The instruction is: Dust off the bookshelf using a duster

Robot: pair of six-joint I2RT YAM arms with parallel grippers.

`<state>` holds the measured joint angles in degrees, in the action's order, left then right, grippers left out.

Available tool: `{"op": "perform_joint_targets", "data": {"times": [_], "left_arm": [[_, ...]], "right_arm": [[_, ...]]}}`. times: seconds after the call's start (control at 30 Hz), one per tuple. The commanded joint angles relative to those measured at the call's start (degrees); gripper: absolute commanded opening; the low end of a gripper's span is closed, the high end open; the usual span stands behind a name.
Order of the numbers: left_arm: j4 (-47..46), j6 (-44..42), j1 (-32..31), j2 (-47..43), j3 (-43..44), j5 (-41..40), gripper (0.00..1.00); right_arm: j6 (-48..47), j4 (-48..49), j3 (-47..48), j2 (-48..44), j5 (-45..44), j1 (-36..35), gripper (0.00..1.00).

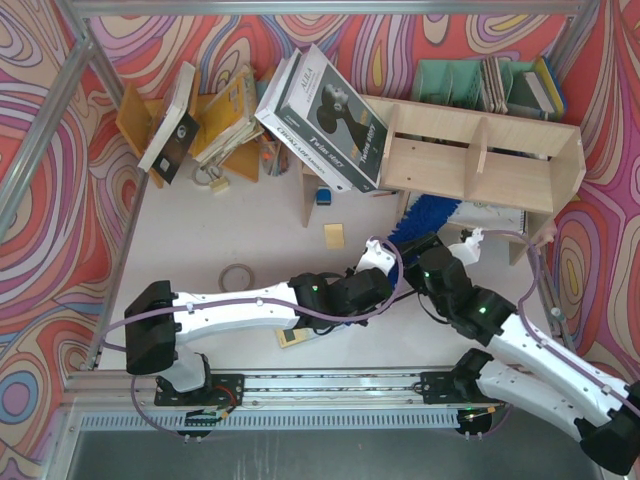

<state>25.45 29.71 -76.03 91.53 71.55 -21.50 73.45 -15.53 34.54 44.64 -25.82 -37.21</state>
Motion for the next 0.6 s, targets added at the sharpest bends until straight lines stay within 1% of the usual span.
{"op": "perform_joint_targets", "data": {"times": [0.0,0.13,0.27,0.37,0.47,0.57], "left_arm": [[-0.85,-0.75,0.24,-2.22,1.75,-0.44,0.00],[-2.31,-0.37,0.24,-2.98,1.42,-2.17,0.00],[-4.61,0.39,0.13,-3.58,0.92,-3.28,0.00],[-7.06,0.32,-0.69,-4.06,0.55,-5.44,0.00],[-9.52,-0.59,-2.31,-3.89,0.72,-9.14,0.00],[-10.24,-1.15,-2.46,-2.09,2.31,-8.74,0.00]], "right_arm": [[-5.44,-6.88,5.71,-3.82,-8.14,-0.22,0.67],[-12.93,-10.16,8.56,-8.85,-13.75,-0.23,0.74],[-23.85,-10.91,13.38,-12.98,-19.20,-0.23,0.74],[-33.74,-10.79,18.44,-13.52,-22.73,-0.23,0.74],[-40.82,-12.17,23.60,-12.53,-25.71,-0.23,0.76],[-47.93,-11.04,27.05,-12.18,-28.01,-0.18,0.76]]}}
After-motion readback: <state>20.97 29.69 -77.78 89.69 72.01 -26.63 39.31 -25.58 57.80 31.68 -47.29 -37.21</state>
